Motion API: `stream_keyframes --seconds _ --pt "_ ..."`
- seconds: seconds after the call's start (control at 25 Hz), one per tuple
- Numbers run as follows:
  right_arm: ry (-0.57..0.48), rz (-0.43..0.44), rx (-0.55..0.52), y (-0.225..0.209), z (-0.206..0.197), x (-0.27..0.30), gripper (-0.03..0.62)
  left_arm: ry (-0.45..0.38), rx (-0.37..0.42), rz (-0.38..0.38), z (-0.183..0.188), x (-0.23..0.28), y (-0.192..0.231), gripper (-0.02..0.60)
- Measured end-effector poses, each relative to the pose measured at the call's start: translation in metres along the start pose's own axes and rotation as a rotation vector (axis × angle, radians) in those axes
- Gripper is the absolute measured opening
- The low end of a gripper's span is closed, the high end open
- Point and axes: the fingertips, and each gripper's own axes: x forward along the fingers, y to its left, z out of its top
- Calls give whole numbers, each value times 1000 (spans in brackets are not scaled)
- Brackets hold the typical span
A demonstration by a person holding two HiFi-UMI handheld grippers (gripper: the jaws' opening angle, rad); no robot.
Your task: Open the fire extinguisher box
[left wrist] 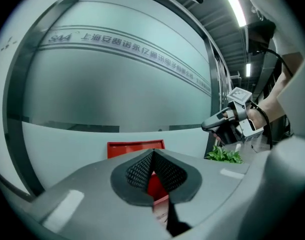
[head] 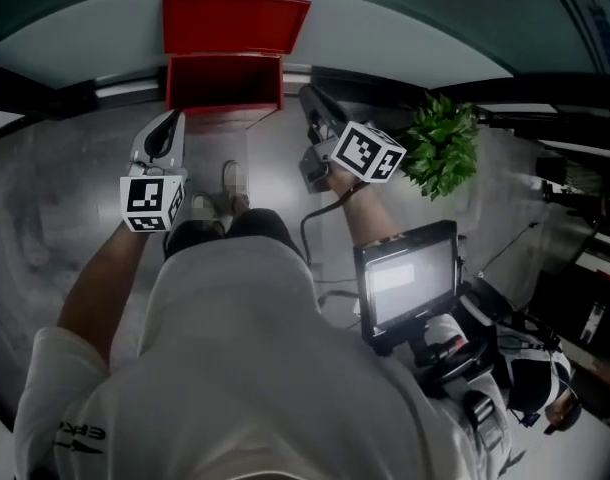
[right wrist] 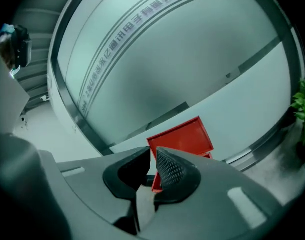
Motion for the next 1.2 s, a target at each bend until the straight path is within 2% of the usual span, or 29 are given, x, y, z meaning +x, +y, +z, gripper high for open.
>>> stream_keyframes --seconds 0.12,0.36,0.68,0.88,1.2 --pt "17 -35 -36 -6 -17 -20 48 -14 -4 -10 0 -2 -6 2" --pt "1 -51 -194 19 -29 -72 29 -57 -1 -1 20 -32 -37 2" --pt "-44 8 -406 42 -37 -118 14 -95 6 80 31 -65 -88 2" --pt "-61 52 -460 39 -44 -160 14 -115 22 116 36 -85 -134 2" --pt "-57 51 -502 15 -66 -225 14 -111 31 159 26 -130 -200 2"
